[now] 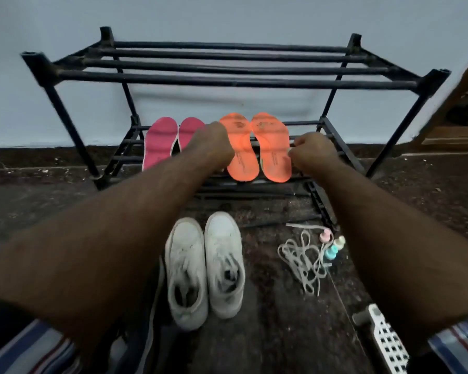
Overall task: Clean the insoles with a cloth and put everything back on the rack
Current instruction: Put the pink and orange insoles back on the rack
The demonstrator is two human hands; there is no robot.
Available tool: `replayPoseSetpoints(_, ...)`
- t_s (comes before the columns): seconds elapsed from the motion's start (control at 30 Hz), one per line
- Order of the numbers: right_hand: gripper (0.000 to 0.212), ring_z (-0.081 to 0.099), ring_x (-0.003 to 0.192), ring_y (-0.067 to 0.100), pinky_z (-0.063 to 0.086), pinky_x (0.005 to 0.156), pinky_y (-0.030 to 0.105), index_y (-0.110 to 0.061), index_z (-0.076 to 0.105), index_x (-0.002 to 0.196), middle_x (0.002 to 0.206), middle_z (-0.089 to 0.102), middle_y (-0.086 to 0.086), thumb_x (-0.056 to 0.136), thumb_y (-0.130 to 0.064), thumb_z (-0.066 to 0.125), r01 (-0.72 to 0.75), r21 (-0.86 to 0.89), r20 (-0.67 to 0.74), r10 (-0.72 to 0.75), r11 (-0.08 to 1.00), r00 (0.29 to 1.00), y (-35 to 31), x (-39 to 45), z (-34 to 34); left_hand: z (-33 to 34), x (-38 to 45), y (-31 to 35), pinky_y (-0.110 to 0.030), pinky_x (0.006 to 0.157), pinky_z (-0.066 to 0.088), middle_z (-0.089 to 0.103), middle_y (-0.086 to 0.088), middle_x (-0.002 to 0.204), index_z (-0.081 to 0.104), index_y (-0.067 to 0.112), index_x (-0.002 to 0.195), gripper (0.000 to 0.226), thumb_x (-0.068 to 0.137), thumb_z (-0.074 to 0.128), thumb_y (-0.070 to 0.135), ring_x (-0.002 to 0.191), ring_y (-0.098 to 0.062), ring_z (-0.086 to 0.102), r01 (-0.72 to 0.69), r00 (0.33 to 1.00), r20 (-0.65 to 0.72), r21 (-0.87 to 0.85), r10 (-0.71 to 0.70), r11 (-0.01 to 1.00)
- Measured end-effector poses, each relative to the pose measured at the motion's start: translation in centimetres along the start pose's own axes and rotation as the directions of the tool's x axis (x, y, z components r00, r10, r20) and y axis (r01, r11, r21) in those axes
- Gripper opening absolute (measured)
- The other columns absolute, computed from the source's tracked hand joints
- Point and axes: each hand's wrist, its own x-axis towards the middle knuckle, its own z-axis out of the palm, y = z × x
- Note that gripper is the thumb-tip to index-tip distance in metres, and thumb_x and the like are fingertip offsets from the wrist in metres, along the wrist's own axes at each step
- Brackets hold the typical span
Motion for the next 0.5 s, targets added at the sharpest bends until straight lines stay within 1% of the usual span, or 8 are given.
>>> replayPoseSetpoints(0.07, 0.012, 0.066, 0.089, 0.031, 0.056, 0.08, 0.038, -0.008, 0.07, 0.085, 0.089, 0.071, 0.014, 0.078, -0.014, 0.064, 0.036, 0.023, 0.008, -0.036, 0.999, 0.999, -0.2, -2.8, -0.6, -0.8, -2.6, 0.0, -0.044, 0.072, 0.059, 0.069, -0.016, 0.101, 0.066, 0.001, 0.112, 0.022, 0.092, 0.062, 0.009, 0.088, -0.034, 0.07, -0.016, 1.0, -0.012, -0.054, 0.016, 0.998)
replayPoseSetpoints(0.13, 0.015, 0.066, 0.094, 0.029, 0.053, 0.083, 0.034, -0.011, 0.073, 0.092, 0.096, 0.072, 0.012, 0.078, -0.016, 0.068, 0.082, 0.009, 0.033, -0.082, 0.997, 0.996, -0.5, -6.2, -1.2, -1.5, -5.9, -0.3, -0.047, 0.074, 0.061, 0.072, -0.018, 0.098, 0.07, 0.001, 0.107, 0.02, 0.09, 0.064, 0.009, 0.083, -0.034, 0.071, -0.014, 1.0, -0.006, -0.073, 0.013, 0.997)
replayPoseSetpoints(0.27, 0.014, 0.067, 0.086, 0.028, 0.053, 0.079, 0.033, -0.01, 0.073, 0.086, 0.086, 0.072, 0.011, 0.08, -0.022, 0.073, 0.11, 0.076, 0.115, -0.119, 0.991, 0.986, -1.4, -15.9, -2.3, -2.8, -15.1, -3.3, -0.038, 0.079, 0.059, 0.074, -0.013, 0.094, 0.074, 0.008, 0.1, 0.017, 0.09, 0.067, 0.02, 0.079, -0.028, 0.069, 0.024, 1.0, 0.002, -0.052, -0.024, 0.998)
replayPoseSetpoints(0.33, 0.01, 0.068, 0.081, 0.025, 0.055, 0.077, 0.034, -0.013, 0.072, 0.08, 0.081, 0.073, 0.007, 0.08, -0.023, 0.073, 0.078, 0.094, 0.176, -0.094, 0.993, 0.98, -2.0, -21.5, -2.3, -3.7, -20.4, -5.9, -0.036, 0.081, 0.058, 0.074, -0.011, 0.096, 0.075, 0.012, 0.099, 0.018, 0.089, 0.068, 0.025, 0.087, -0.028, 0.07, 0.086, 0.996, 0.013, -0.022, -0.086, 0.996)
replayPoseSetpoints(0.4, 0.01, 0.069, 0.078, 0.025, 0.057, 0.074, 0.035, -0.013, 0.069, 0.074, 0.078, 0.072, 0.007, 0.078, -0.022, 0.072, 0.039, 0.094, 0.231, -0.06, 0.995, 0.971, -2.5, -26.5, -1.8, -4.8, -25.5, -8.6, -0.037, 0.084, 0.057, 0.074, -0.011, 0.101, 0.075, 0.013, 0.101, 0.022, 0.087, 0.07, 0.029, 0.096, -0.03, 0.07, 0.168, 0.984, 0.056, 0.037, -0.17, 0.985)
replayPoseSetpoints(0.43, 0.008, 0.069, 0.076, 0.026, 0.057, 0.071, 0.035, -0.012, 0.068, 0.072, 0.077, 0.072, 0.008, 0.076, -0.019, 0.071, 0.025, 0.092, 0.245, -0.047, 0.995, 0.968, -2.9, -28.6, -1.4, -5.3, -27.5, -10.0, -0.037, 0.083, 0.057, 0.074, -0.011, 0.102, 0.075, 0.012, 0.102, 0.024, 0.087, 0.07, 0.03, 0.097, -0.03, 0.07, 0.199, 0.976, 0.07, 0.065, -0.204, 0.978)
replayPoseSetpoints(0.5, 0.005, 0.068, 0.07, 0.026, 0.057, 0.067, 0.036, -0.01, 0.068, 0.071, 0.072, 0.071, 0.009, 0.073, -0.014, 0.069, 0.0, 0.107, 0.272, -0.029, 0.994, 0.962, -3.8, -31.6, -0.5, -6.6, -30.8, -12.3, -0.035, 0.076, 0.054, 0.072, -0.013, 0.1, 0.072, 0.005, 0.1, 0.028, 0.087, 0.069, 0.03, 0.095, -0.031, 0.069, 0.233, 0.966, 0.085, 0.108, -0.243, 0.966)
